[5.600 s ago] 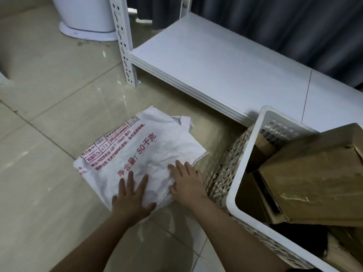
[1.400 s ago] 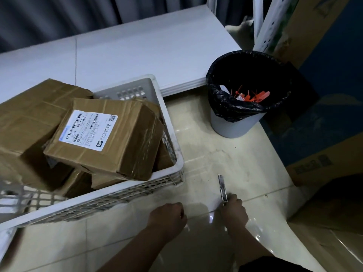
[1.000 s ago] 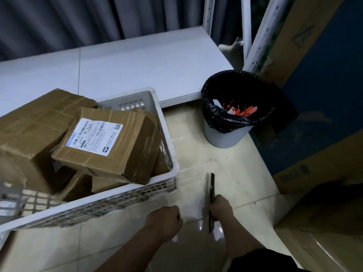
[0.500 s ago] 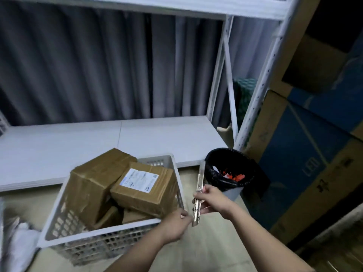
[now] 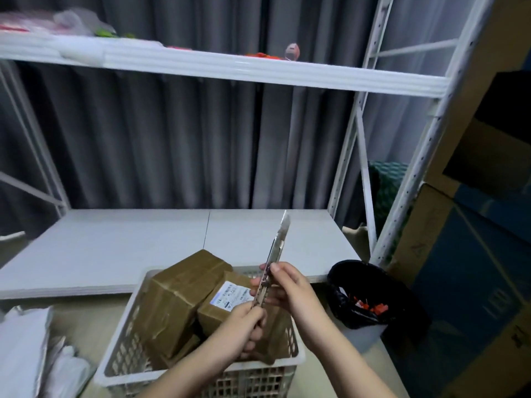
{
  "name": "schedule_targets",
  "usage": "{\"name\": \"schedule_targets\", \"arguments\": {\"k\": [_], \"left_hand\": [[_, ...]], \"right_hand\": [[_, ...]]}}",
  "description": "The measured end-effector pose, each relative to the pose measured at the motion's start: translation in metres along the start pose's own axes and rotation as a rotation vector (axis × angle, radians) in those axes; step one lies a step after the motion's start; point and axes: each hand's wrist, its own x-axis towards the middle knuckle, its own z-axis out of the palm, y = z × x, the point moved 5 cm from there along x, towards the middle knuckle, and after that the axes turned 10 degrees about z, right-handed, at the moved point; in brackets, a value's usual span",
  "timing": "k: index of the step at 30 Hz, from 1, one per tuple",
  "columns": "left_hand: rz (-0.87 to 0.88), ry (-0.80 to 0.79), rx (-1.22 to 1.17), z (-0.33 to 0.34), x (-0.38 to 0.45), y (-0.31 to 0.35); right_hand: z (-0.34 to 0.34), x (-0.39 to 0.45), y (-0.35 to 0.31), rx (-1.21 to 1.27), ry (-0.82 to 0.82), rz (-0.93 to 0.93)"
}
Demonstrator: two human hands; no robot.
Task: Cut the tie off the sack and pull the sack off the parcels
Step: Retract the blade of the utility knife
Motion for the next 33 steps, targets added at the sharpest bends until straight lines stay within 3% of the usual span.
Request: {"name": "schedule_targets", "arguments": {"k": [3, 7, 13, 19, 25, 33], "left_hand": [[-0.045, -0.030, -0.040, -0.010, -0.002, -0.006], [-0.124, -0.001, -0.218, -0.022, 0.001, -0.014], [-0.054, 0.132, -0.281, -0.037, 0.015, -0.006], [0.057, 0.233, -0.198, -0.044, 0.017, -0.005], [0.081, 0.320, -0.300, -0.047, 0.014, -0.008], [0.018, 0.397, -0.345, -0.047, 0.012, -0.017]], "right_hand": [[0.010, 0.009, 0.011, 0.116, 0.015, 0.001], [0.024, 0.024, 0.023, 0.080, 0.035, 0.019], [0.044, 0.044, 0.018, 0.102, 0.084, -0.037], [0.053, 0.052, 0.014, 0.122, 0.122, -0.096], [0.064, 0.054, 0.033, 0.141, -0.014, 0.037], [0.067, 0.055, 0.056, 0.151, -0.058, 0.157]]}}
